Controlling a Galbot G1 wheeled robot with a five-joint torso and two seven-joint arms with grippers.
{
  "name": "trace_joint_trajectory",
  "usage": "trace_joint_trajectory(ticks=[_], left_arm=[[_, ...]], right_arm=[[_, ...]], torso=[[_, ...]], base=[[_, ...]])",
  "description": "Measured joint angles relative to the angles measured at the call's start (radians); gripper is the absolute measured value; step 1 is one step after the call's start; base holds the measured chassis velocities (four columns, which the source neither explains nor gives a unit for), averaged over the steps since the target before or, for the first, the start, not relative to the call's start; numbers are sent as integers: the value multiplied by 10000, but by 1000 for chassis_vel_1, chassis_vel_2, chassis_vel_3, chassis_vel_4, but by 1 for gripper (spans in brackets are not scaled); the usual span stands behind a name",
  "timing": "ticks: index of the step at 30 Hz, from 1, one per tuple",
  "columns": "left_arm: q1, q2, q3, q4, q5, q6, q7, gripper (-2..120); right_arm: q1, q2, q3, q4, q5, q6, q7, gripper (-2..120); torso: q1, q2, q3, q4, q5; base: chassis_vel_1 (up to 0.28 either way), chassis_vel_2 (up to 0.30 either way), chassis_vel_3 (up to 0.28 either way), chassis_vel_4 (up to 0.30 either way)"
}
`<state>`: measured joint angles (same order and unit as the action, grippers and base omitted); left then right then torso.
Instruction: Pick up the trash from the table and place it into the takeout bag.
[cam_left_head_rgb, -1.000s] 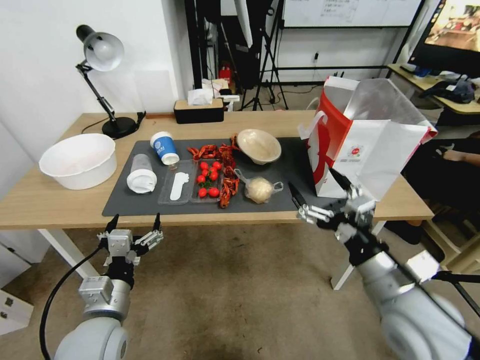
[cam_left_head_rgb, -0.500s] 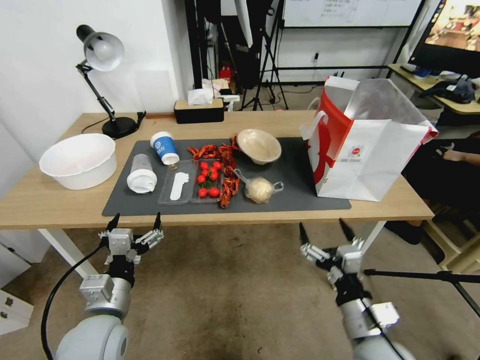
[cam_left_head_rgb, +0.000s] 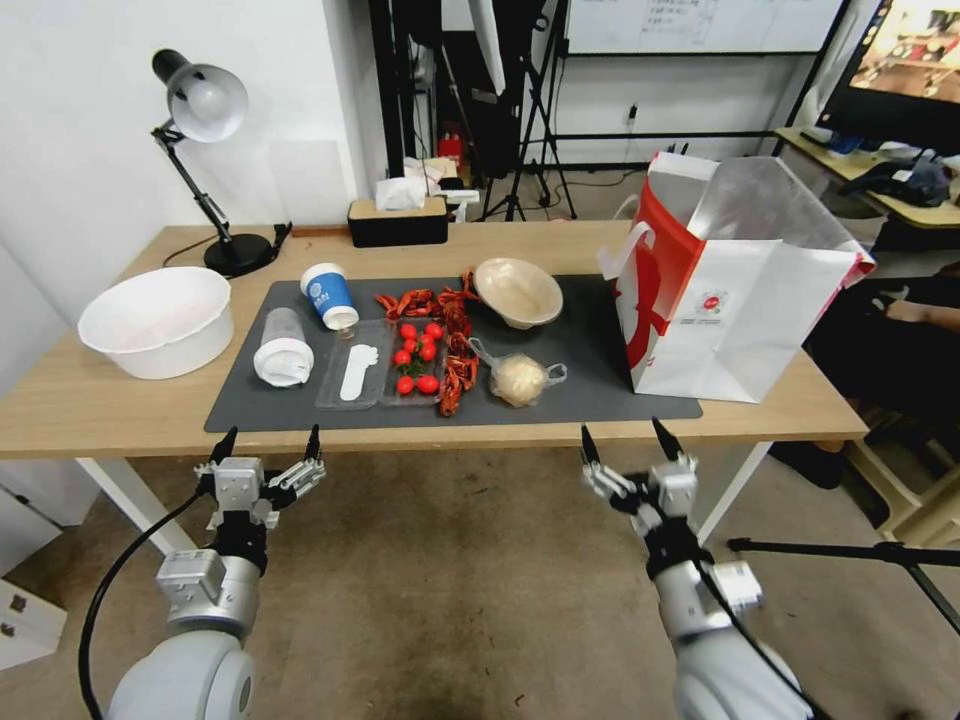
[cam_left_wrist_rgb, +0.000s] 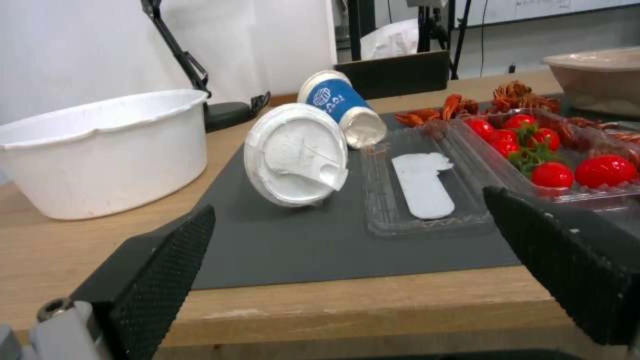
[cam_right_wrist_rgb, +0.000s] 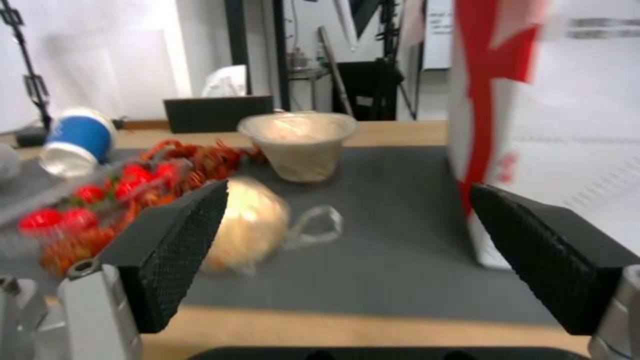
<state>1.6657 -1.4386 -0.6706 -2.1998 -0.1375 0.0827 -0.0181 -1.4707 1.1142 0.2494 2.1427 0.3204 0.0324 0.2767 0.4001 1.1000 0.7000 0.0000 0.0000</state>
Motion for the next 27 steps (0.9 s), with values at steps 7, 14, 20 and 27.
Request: trace_joint_trajectory(ticks=[7,14,20,27], left_arm=[[33,-36,0,-29,68,0,0,100],[59,-117,-71,-50,107,2,0,100],[79,-178,-107,-50,131,0,-1,100],[92,-202,-141,-50,141,-36,-8,100]], right_arm=[[1966,-511,-996,-727,1702,-1096,77,90],[4406,-908,-2498,-2091,3337,-2021,317,89],[5215,-763,-3058,-2638,3722,-2248,525,89],[5723,-509,-3501,-3193,3795,-2380,649,85]], torso=[[0,0,1,1,1],[0,-1,1,2,-1],[0,-1,1,1,-1],[1,-1,0,0,-2]], base=[[0,0,0,0],[0,0,0,0],[0,0,0,0],[0,0,0,0]])
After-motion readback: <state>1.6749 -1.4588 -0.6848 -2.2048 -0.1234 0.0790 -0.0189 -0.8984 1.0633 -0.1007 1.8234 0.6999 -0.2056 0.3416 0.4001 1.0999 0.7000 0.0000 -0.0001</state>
